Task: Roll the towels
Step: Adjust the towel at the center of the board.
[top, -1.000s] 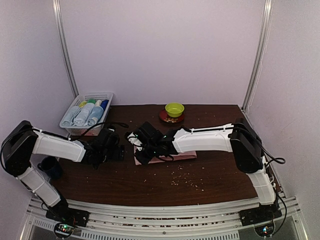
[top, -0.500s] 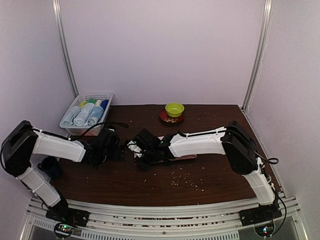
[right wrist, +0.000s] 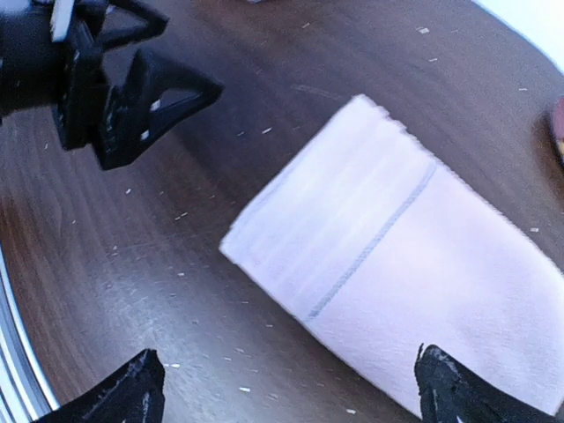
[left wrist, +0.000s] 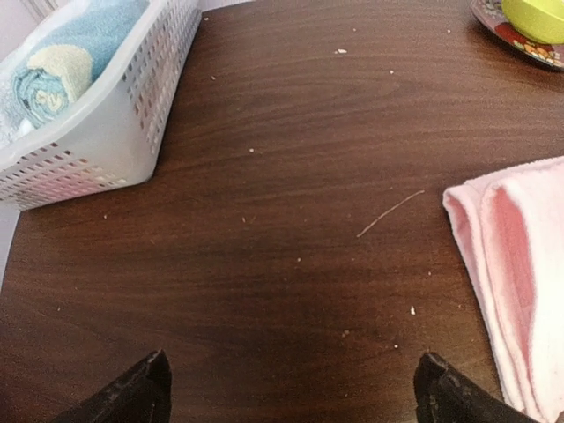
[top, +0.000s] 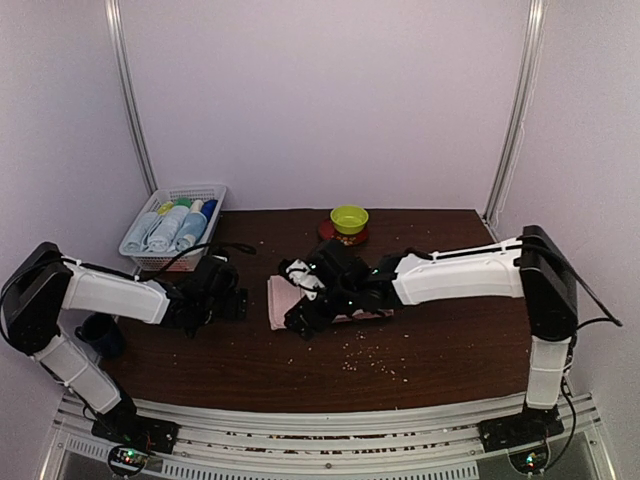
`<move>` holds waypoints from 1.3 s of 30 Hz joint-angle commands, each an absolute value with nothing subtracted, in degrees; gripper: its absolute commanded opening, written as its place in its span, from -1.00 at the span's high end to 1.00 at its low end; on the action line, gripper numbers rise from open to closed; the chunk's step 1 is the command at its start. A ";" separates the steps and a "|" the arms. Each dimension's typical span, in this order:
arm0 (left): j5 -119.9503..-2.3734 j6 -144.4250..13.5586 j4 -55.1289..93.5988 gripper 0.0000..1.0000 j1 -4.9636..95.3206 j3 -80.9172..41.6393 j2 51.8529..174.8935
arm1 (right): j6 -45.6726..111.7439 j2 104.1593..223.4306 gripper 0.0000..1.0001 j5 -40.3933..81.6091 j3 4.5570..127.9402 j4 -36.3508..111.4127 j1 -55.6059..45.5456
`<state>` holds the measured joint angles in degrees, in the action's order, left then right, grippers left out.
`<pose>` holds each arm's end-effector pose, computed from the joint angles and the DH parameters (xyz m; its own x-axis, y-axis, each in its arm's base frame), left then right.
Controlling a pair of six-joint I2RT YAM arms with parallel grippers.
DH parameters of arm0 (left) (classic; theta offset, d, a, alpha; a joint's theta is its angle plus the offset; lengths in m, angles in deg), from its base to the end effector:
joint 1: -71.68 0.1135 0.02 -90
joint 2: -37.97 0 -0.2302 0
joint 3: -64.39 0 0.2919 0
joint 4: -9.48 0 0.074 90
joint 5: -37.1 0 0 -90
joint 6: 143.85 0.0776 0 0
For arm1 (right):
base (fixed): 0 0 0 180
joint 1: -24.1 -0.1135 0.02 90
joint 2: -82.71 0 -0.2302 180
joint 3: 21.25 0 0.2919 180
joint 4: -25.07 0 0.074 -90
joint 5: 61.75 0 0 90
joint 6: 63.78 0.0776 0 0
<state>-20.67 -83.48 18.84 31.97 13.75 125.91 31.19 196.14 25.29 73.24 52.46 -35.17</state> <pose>0.2878 -0.1852 0.0651 -0.6143 -0.0334 -0.7883 -0.0516 0.9987 -0.0022 0.2481 0.4252 0.1204 -0.4442 -0.5779 -0.6847 -0.8413 0.5317 0.0970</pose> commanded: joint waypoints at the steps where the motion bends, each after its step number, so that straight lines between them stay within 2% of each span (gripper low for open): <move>1: -18.47 -81.41 15.71 -0.96 32.05 14.15 122.84 | 38.19 185.42 -1.00 25.00 61.93 41.10 -27.62; 6: -25.29 -82.19 14.83 -0.95 32.08 10.57 123.34 | 43.86 179.65 -1.00 18.42 51.32 30.50 -19.10; 10: -31.65 -82.14 15.80 -0.96 32.04 0.75 128.32 | 48.80 181.06 -1.00 11.49 48.57 24.82 -14.15; 16: -30.99 -81.39 21.39 -0.96 31.98 -16.73 142.42 | 57.31 184.78 -1.00 2.25 45.85 15.34 -10.06; 20: -29.21 -81.03 23.66 -0.96 31.96 -23.12 150.67 | 59.69 187.63 -1.00 -0.95 45.77 11.53 -9.26; 39: -11.99 -77.69 25.47 -0.96 31.74 -24.29 162.74 | 68.57 197.81 -1.00 -4.86 50.29 -1.36 -7.59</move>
